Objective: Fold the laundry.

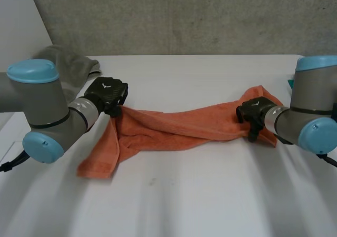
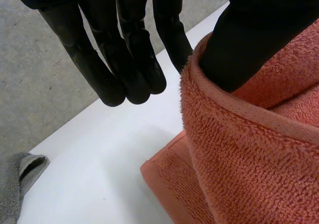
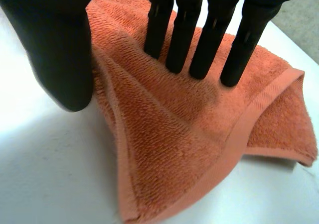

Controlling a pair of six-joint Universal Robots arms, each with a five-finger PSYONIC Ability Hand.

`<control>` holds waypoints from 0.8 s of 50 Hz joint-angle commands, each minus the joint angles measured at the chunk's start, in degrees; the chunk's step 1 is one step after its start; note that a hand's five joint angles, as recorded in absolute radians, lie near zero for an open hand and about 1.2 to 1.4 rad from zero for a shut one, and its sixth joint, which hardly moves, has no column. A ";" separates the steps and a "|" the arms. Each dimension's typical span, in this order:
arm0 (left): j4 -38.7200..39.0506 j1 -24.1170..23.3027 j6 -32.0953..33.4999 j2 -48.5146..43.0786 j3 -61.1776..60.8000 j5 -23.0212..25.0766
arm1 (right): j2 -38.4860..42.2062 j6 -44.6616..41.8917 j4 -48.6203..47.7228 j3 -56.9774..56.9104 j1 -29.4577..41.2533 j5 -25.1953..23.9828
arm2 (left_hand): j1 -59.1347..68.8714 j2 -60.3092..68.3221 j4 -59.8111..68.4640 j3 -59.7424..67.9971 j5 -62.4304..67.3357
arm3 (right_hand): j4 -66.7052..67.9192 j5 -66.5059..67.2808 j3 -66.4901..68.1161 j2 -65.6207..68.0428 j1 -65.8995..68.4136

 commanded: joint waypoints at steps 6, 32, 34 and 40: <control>2.81 1.07 0.98 -1.32 5.04 0.11 | -4.20 1.70 -21.38 -3.20 1.01 2.31 | 13.12 11.36 11.29 11.86 13.93 | 40.02 39.71 38.88 39.42 39.61; 24.34 5.72 -11.15 18.55 -8.02 1.95 | -16.15 12.60 -48.84 4.07 -1.10 -2.95 | 13.12 11.36 11.29 11.86 13.93 | 40.02 39.71 38.88 39.42 39.61; 24.52 5.90 -10.63 18.37 -11.54 2.91 | -17.38 12.42 -47.61 8.47 -1.45 -4.89 | 13.12 11.36 11.29 11.86 13.93 | 40.02 39.71 38.88 39.42 39.61; 27.24 7.22 -6.68 12.23 -22.36 7.13 | -19.85 8.83 -44.45 25.34 -1.10 -10.95 | 13.12 11.36 11.29 11.86 13.93 | 40.02 39.71 38.88 39.42 39.61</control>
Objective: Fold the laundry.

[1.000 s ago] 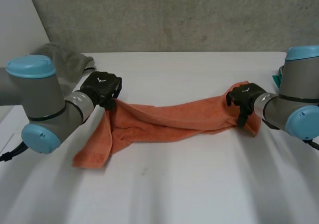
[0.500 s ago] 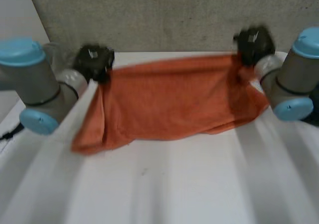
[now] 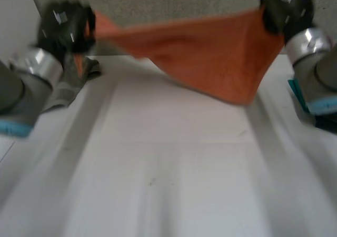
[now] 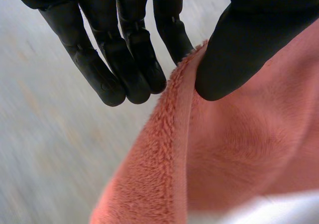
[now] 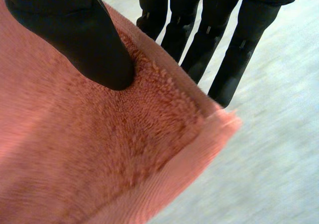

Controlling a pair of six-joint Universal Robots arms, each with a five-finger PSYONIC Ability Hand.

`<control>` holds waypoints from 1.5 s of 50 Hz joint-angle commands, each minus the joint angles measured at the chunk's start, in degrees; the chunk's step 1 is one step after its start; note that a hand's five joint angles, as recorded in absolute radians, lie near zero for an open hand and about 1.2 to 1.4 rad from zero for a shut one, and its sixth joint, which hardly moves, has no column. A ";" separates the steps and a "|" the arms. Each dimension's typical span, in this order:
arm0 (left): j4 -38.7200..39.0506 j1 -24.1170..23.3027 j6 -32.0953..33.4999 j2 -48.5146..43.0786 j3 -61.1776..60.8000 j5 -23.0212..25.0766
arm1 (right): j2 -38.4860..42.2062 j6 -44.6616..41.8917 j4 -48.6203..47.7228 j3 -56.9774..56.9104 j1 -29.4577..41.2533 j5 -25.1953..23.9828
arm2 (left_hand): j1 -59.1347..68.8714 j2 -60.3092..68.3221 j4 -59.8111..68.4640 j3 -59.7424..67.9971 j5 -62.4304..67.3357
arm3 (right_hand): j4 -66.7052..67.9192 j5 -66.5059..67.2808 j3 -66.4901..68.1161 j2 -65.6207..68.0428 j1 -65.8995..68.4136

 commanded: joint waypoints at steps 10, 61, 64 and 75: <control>5.02 5.18 12.77 -16.58 -12.91 5.43 | -2.28 -12.57 8.21 26.33 0.28 -4.88 | 9.64 7.82 7.80 8.34 10.45 | 11.36 12.03 11.83 12.39 16.03; -7.63 11.25 17.35 -21.96 0.11 4.11 | -0.96 -7.91 15.25 19.38 -3.59 1.54 | 13.12 11.30 11.28 11.82 13.93 | 11.36 12.03 11.83 12.39 16.03; -6.32 11.16 15.42 -13.97 -3.23 3.76 | -2.27 -8.09 16.48 19.12 -3.50 1.63 | 13.12 11.30 11.28 11.82 13.93 | 11.36 12.03 11.83 12.39 16.03; -13.92 11.16 4.07 15.12 -8.17 5.60 | -17.81 -13.18 38.24 9.65 -5.07 2.34 | 13.12 11.30 11.28 11.82 13.93 | 11.36 12.03 11.83 12.39 16.03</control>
